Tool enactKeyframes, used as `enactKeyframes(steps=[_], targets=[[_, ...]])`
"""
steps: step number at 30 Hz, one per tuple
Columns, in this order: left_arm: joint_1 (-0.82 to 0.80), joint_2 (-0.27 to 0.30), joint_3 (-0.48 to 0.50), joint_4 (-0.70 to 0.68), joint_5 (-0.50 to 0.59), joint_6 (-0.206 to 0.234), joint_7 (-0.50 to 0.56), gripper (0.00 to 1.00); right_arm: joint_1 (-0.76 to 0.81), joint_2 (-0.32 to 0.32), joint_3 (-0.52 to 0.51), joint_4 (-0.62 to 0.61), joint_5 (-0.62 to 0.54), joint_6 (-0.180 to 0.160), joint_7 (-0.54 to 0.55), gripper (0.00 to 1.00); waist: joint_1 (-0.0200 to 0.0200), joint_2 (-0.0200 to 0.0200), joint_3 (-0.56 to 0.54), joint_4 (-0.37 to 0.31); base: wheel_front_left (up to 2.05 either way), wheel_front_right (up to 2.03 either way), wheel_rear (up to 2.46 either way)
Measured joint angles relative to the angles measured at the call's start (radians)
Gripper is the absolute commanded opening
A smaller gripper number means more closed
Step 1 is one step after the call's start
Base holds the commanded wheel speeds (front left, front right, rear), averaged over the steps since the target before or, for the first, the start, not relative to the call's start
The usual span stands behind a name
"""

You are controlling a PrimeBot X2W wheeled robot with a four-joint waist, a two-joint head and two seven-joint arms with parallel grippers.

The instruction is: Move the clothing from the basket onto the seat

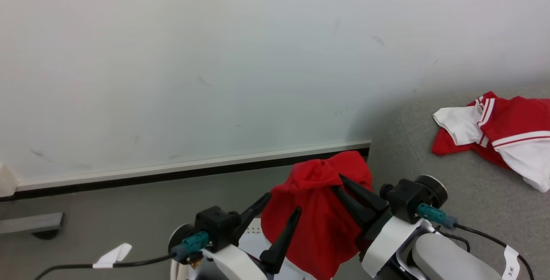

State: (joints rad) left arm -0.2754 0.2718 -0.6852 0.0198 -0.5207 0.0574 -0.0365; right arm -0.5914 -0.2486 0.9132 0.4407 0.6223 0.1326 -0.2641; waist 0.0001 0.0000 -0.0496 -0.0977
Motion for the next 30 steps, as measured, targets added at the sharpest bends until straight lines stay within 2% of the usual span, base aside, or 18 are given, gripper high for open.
enactKeyframes(steps=[17,24,30], targets=[[-0.016,-0.01,-0.013,0.03,0.011,-0.005,-0.052,1.0,0.045,-0.069,-0.256,-0.069,-0.078,0.0,0.0,0.0,-0.0001,0.0001,0.057,-0.232,0.0,0.0,0.0],[-0.073,0.016,-0.006,-0.011,0.029,-0.016,-0.052,1.0,-0.012,-0.068,-0.491,-0.057,-0.128,0.0,0.0,0.0,0.0,0.0001,0.163,-0.242,0.0,0.0,0.0],[-0.146,0.054,0.012,-0.086,0.056,-0.032,-0.034,1.0,-0.191,-0.118,-0.731,0.007,-0.223,0.0,0.001,0.0,0.0001,0.0,0.301,-0.214,0.0,0.0,0.0]])
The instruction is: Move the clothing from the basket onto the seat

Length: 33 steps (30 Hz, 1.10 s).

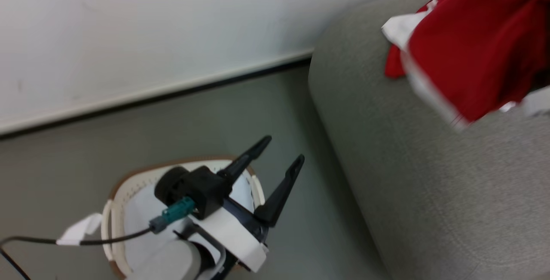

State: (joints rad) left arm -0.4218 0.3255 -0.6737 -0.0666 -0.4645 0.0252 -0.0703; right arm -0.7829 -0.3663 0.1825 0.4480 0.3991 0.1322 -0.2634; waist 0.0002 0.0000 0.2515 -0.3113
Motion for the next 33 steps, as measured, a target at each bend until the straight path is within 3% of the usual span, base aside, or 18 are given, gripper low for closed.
enactKeyframes(steps=[8,12,17,22,23,24,25,26,33], targets=[[-0.104,0.068,0.081,-0.148,0.009,-0.002,0.026,1.0,-0.287,-0.089,-0.419,0.087,-0.097,0.0,0.047,0.0,0.0001,0.0001,0.233,0.057,0.0,0.0,0.0],[-0.134,0.099,0.118,-0.193,0.009,-0.002,0.033,1.0,-0.35,-0.116,-0.592,0.143,-0.186,0.0,0.061,0.0,0.0002,0.0,0.356,0.088,0.0,0.0,0.0],[-0.145,0.115,0.147,-0.195,0.006,0.002,0.013,1.0,-0.353,-0.055,-0.778,0.239,-0.29,0.0,0.046,0.0,0.0003,0.0,0.478,0.132,0.0,0.0,0.0],[-0.143,0.12,0.15,-0.172,0.004,0.001,-0.007,1.0,-0.31,0.037,-0.866,0.312,-0.377,0.0,0.015,0.0,0.0002,0.0,0.52,0.178,0.0,0.0,0.0],[-0.142,0.122,0.152,-0.168,0.004,0.001,-0.011,1.0,-0.304,0.05,-0.858,0.314,-0.391,0.0,0.014,0.1,0.0002,0.0,0.517,0.18,0.0,0.0,0.0],[-0.142,0.123,0.153,-0.165,0.004,0.002,-0.012,1.0,-0.295,0.06,-0.834,0.316,-0.411,0.0,0.008,0.44,0.0002,0.0,0.511,0.18,0.0,0.0,0.0],[-0.142,0.122,0.154,-0.164,0.003,0.003,-0.013,1.0,-0.286,0.069,-0.815,0.314,-0.418,0.0,0.007,0.88,0.0001,0.0,0.504,0.18,0.0,0.0,0.0],[-0.141,0.122,0.156,-0.162,0.001,0.008,-0.017,1.0,-0.275,0.077,-0.806,0.309,-0.419,0.0,0.007,1.0,0.0001,0.0,0.493,0.178,0.0,0.0,0.0],[-0.098,0.114,0.166,-0.116,-0.021,0.026,-0.05,1.0,-0.121,0.11,-0.611,0.151,-0.415,0.0,0.001,1.0,-0.0001,0.0,0.386,0.16,0.0,0.0,0.0]])
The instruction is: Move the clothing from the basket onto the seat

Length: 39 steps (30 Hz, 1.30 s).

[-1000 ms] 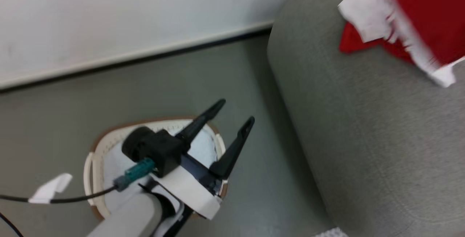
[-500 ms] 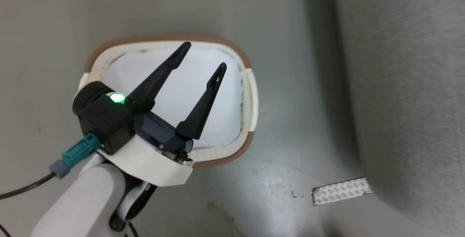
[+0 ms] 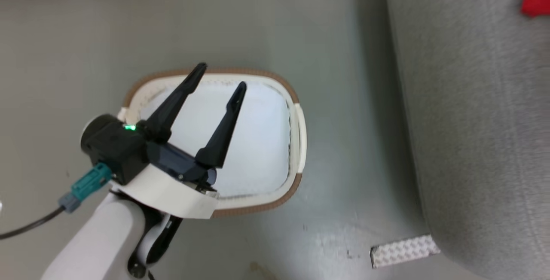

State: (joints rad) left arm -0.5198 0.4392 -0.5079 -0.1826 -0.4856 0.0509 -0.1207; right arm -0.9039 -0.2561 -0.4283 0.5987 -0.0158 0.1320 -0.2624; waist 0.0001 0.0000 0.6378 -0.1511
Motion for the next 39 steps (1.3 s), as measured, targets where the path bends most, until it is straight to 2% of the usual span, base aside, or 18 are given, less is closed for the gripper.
enactKeyframes(steps=[6,10,15,22,26,29,33,39], targets=[[0.096,-0.024,0.023,0.086,-0.03,0.044,-0.07,1.0,0.234,0.034,0.167,-0.232,0.029,0.0,0.0,1.0,-0.0003,-0.0001,-0.139,0.0,0.0,0.0,0.0],[0.177,-0.035,0.037,0.152,-0.035,0.065,-0.105,1.0,0.388,0.056,0.215,-0.346,0.048,0.0,-0.002,1.0,-0.0004,0.0,-0.247,0.015,0.0,0.0,0.0],[0.283,-0.051,0.063,0.231,-0.048,0.087,-0.132,1.0,0.565,0.094,0.249,-0.425,0.052,0.0,-0.002,1.0,-0.0005,0.0,-0.379,0.054,0.0,0.0,0.0],[0.413,-0.067,0.109,0.324,-0.056,0.098,-0.142,1.0,0.74,0.158,0.288,-0.439,0.1,0.0,-0.002,1.0,-0.0006,0.0,-0.538,0.124,0.0,0.0,0.0],[0.454,-0.096,0.153,0.342,-0.028,0.078,-0.143,1.0,0.838,0.187,0.291,-0.439,0.126,0.0,-0.002,1.0,-0.0006,0.0,-0.602,0.163,0.0,0.0,0.0],[0.498,-0.133,0.209,0.349,0.029,0.035,-0.143,1.0,0.913,0.202,0.313,-0.422,0.144,0.0,-0.002,1.0,-0.0005,0.0,-0.643,0.189,0.0,0.0,0.0],[0.535,-0.176,0.267,0.361,0.085,-0.012,-0.143,1.0,0.964,0.208,0.365,-0.39,0.172,0.0,-0.002,1.0,-0.0004,0.0,-0.665,0.191,0.0,0.0,0.0],[0.558,-0.24,0.346,0.388,0.154,-0.068,-0.143,1.0,0.988,0.208,0.39,-0.368,0.206,0.0,-0.002,1.0,-0.0003,0.0,-0.683,0.183,0.0,0.0,0.0]])
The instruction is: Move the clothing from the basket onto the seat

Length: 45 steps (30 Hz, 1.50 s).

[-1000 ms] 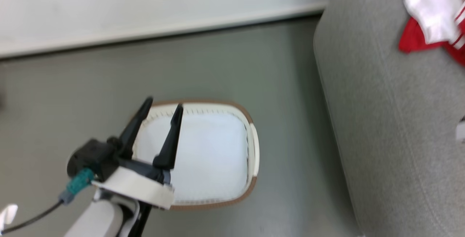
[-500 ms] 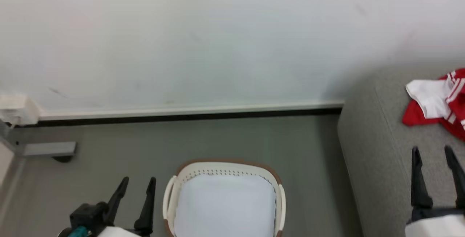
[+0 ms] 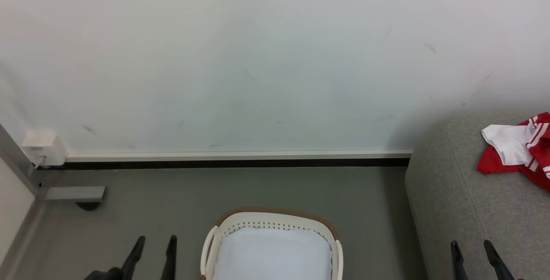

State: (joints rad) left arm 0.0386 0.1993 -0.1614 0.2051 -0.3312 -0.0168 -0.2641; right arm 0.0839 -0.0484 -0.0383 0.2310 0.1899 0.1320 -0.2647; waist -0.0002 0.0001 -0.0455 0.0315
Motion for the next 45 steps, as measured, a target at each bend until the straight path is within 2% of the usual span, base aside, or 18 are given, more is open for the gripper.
enactKeyframes(steps=[4,11,28,29,35,45], targets=[[0.009,-0.033,0.038,0.021,0.03,-0.036,0.0,1.0,-0.001,-0.001,0.009,0.011,0.005,0.0,0.0,1.0,0.0001,0.0,-0.006,-0.013,0.0,0.0,0.0],[0.009,-0.071,0.091,0.049,0.078,-0.072,0.0,1.0,-0.009,-0.001,0.021,0.048,-0.003,0.0,0.0,1.0,0.0002,0.0,-0.012,-0.018,0.0,0.0,0.0],[-0.002,-0.118,0.151,0.072,0.131,-0.106,0.0,1.0,-0.041,0.0,0.065,0.086,0.005,0.0,0.0,1.0,0.0002,0.0,-0.008,0.007,0.0,0.0,0.0],[-0.001,-0.119,0.151,0.076,0.131,-0.106,0.0,0.0,-0.039,0.0,0.066,0.09,0.005,0.0,0.0,0.0,0.0002,-0.0001,-0.009,0.008,0.0,0.0,0.0],[0.019,-0.13,0.152,0.118,0.105,-0.106,0.018,0.0,-0.016,0.011,0.065,0.124,0.036,0.0,0.011,0.0,0.0002,0.0,-0.008,0.008,0.0,0.0,0.0],[0.008,-0.132,0.167,0.111,-0.083,-0.106,0.065,0.0,-0.024,0.011,0.047,0.113,0.223,0.0,0.063,0.0,0.0002,0.0,-0.003,0.004,0.0,0.0,0.0]])
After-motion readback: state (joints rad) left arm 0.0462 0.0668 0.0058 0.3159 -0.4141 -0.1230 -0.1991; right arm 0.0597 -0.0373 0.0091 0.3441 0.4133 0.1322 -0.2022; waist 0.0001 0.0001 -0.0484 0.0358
